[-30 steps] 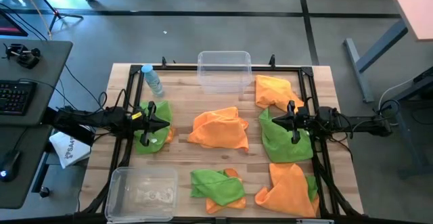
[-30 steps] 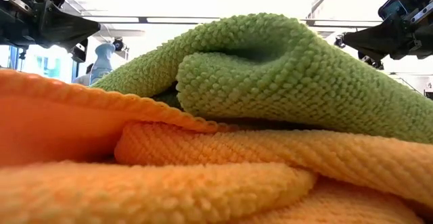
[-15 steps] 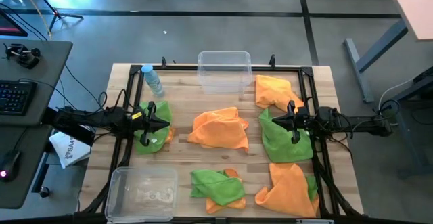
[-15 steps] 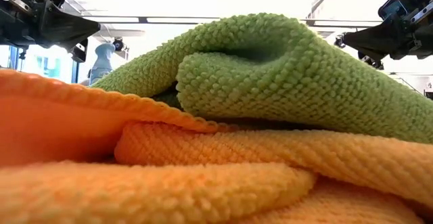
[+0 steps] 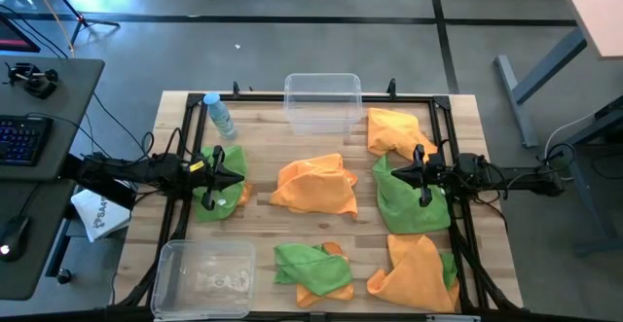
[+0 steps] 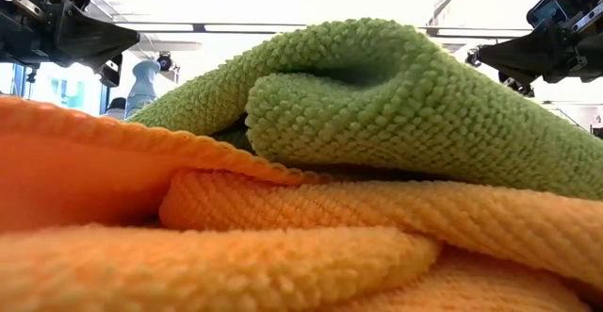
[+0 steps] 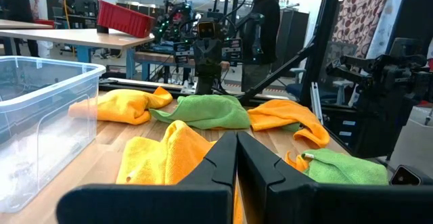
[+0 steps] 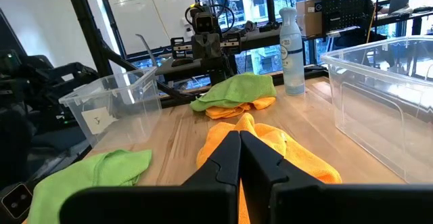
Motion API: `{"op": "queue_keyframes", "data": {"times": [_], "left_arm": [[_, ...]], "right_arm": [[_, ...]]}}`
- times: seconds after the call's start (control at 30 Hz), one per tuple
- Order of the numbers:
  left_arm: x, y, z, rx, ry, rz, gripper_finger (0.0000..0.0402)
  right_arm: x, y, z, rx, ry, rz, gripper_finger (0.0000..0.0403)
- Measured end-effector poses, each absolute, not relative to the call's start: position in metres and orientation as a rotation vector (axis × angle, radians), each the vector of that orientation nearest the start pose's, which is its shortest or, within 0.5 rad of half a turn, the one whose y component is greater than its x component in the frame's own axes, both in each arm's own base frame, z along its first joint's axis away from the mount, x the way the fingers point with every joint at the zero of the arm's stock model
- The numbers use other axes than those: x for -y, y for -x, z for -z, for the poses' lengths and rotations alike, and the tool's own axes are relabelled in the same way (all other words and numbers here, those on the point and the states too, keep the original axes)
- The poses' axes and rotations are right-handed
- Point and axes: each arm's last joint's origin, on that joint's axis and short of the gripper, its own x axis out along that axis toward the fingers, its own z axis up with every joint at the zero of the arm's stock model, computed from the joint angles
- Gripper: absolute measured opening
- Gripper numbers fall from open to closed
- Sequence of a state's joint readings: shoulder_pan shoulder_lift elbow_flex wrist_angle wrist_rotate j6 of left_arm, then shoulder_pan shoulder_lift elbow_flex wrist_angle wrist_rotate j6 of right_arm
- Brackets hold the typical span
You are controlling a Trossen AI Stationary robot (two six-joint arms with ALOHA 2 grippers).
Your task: Sort microfiber towel by color & place in baskets
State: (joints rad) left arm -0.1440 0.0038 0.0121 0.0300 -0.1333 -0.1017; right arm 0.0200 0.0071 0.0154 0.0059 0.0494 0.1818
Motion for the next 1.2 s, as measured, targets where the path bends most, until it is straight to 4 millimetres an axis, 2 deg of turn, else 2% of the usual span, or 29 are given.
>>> {"op": "queue_keyframes", "data": {"times": [1.13, 1.2], "left_arm": [[0.0101, -0.0964, -0.1703, 0.038, 0.107, 0.013, 0.0], [0.0101, -0.0964, -0.1702, 0.037, 0.107, 0.013, 0.0]], "right_arm": [[-0.0005, -0.0972, -0.1689, 0.017, -0.182, 0.028, 0.0], [-0.0005, -0.0972, -0.1697, 0.029, -0.237, 0.026, 0.0]]}}
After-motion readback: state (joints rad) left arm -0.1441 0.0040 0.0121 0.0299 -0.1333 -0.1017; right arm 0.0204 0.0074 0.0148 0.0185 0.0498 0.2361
